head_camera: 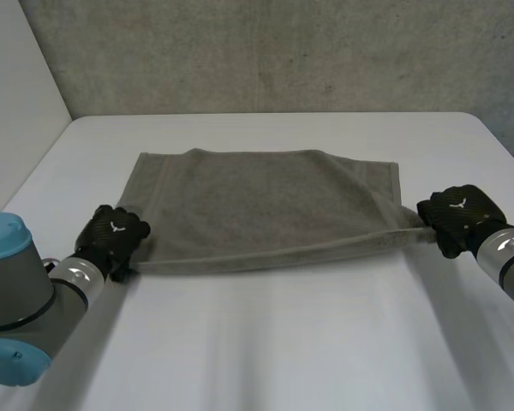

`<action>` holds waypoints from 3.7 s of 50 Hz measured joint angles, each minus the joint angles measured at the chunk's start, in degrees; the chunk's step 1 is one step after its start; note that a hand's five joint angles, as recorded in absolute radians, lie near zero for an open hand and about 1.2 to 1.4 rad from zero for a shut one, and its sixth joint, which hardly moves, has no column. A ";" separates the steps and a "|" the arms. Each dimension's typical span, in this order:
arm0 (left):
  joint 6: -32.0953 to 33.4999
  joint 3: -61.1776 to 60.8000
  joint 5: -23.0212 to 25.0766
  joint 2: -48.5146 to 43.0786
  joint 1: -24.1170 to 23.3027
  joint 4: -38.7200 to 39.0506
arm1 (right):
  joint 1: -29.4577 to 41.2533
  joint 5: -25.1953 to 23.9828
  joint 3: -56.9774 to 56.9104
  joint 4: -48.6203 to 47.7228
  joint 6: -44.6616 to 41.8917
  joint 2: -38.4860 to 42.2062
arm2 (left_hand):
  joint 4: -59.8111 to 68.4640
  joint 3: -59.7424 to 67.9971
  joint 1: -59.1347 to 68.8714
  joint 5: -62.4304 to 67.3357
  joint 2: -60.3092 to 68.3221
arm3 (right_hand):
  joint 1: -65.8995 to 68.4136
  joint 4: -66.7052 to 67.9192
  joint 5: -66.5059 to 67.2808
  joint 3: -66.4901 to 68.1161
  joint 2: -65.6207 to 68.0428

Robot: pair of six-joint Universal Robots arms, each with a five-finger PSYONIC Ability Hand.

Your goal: Fold the towel.

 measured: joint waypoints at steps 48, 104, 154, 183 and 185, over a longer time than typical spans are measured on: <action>-3.19 -1.09 13.04 25.22 8.97 -19.14 | -10.89 -13.87 -14.67 44.23 -17.45 -9.99 | 35.94 38.03 32.35 35.33 36.53 | 0.01 0.00 0.57 0.24 0.88; -4.79 28.71 -9.46 -8.38 -4.97 -11.98 | 5.02 5.90 -20.26 8.01 2.59 6.63 | -35.37 -35.49 -34.47 -36.59 -35.14 | -63.17 -62.61 -63.75 -62.62 -61.67; -16.91 11.83 0.92 4.99 -3.25 -10.90 | -10.85 8.58 -13.81 3.00 -13.33 3.75 | -35.38 -35.49 -34.47 -36.57 -35.14 | -0.60 0.01 -0.56 -0.25 -0.49; -20.68 14.44 0.34 4.76 -4.53 -9.39 | 41.44 3.12 -27.09 -4.87 -10.98 22.71 | -35.37 -35.51 -34.64 -36.60 -35.14 | -6.13 -6.40 -6.78 -6.10 -6.28; -20.70 14.67 0.29 4.27 -4.89 -9.40 | 41.42 1.51 -26.74 -4.86 -10.81 23.50 | -35.37 -35.51 -34.64 -36.60 -35.13 | -20.98 -20.09 -20.94 -20.72 -21.20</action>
